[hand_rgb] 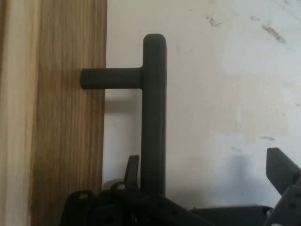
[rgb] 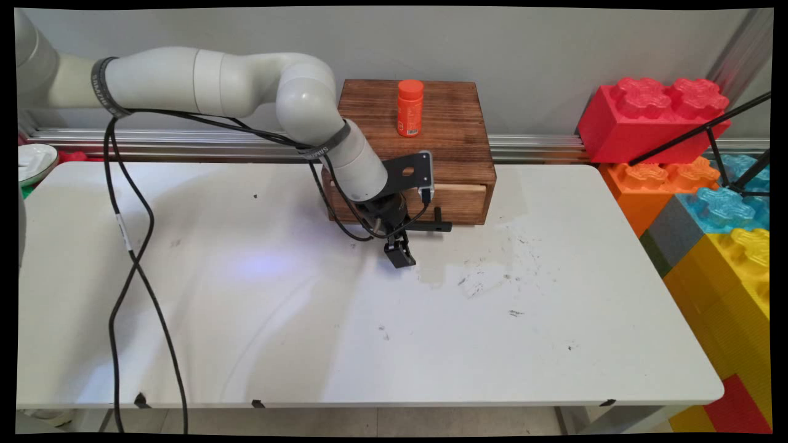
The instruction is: Open the drawer
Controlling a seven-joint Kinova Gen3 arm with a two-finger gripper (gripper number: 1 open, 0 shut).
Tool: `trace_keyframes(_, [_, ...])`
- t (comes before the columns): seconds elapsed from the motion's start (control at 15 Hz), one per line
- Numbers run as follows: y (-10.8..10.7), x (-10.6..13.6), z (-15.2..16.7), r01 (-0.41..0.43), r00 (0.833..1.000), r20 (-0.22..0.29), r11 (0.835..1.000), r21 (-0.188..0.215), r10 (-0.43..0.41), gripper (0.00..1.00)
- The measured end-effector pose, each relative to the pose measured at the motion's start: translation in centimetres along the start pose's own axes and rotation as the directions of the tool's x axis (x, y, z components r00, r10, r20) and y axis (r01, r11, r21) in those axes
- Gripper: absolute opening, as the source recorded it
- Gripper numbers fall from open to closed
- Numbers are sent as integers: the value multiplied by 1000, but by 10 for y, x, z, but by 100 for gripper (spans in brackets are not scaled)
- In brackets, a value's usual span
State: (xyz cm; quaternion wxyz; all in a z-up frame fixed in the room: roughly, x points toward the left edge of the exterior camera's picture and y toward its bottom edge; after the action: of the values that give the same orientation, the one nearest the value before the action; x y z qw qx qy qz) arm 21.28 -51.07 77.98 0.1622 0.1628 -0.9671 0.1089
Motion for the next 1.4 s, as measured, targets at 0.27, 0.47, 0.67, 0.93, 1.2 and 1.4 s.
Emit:
trace_keyframes(0.27, [16, -1, -2, -2, 1000, -8, 1000, -25, 2, 100])
trace_keyframes(0.47, [32, -3, -6, -6, 1000, -15, 999, -48, 5, 100])
trace_keyframes(0.67, [47, -4, -10, -4, 1000, -21, 998, -63, 2, 100])
trace_keyframes(0.93, [71, -6, -16, 3, 1000, -30, 997, -77, -5, 100])
trace_keyframes(1.2, [91, -7, -22, 8, 999, -36, 996, -83, -11, 100])
trace_keyframes(1.4, [109, -8, -26, 10, 999, -39, 996, -91, -14, 100])
